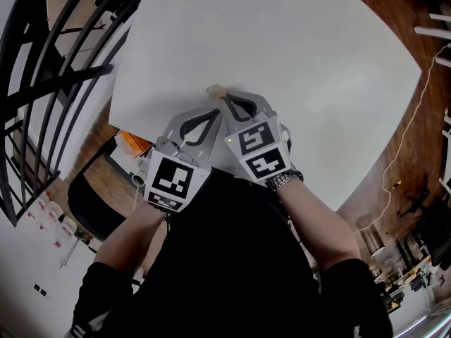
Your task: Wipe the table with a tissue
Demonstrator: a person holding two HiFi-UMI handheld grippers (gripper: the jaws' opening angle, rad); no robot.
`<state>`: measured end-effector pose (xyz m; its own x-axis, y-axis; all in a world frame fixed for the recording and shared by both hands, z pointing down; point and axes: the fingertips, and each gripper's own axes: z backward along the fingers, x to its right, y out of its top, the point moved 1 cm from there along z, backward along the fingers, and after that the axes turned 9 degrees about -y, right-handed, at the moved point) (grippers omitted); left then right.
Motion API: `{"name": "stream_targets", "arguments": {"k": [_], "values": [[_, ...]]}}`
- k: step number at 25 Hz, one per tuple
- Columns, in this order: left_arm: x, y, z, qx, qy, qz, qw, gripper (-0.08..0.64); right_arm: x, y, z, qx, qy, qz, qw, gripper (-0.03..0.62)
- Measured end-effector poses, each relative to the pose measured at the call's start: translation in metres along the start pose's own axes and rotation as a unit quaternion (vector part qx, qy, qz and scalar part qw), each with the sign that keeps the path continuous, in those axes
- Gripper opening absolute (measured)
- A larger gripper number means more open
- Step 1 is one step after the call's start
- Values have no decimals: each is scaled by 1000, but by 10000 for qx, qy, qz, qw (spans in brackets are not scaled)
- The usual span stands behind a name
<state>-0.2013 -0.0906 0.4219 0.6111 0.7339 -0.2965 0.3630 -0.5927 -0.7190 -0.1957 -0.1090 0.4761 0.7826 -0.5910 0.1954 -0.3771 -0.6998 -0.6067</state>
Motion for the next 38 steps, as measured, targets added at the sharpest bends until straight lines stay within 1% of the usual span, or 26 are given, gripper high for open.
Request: {"name": "stream_targets", "arguments": {"k": [7,18,29,38], "values": [[11,4,-2,23,9,-99,9999,15,8,-7,19,84,-108,-64,9999,15],[64,23,-20,67,-217,-372,9990,15,36,-30,69,253,-412,-257,9985,15],[123,45,-45,138,-405,-768,9961,15,77,-60,132,525,-837,-495,9939,15],[167,62,-49,316,-387,-1086,9928,15,92,-83,184,831,-1144,-607,9881,15]]}}
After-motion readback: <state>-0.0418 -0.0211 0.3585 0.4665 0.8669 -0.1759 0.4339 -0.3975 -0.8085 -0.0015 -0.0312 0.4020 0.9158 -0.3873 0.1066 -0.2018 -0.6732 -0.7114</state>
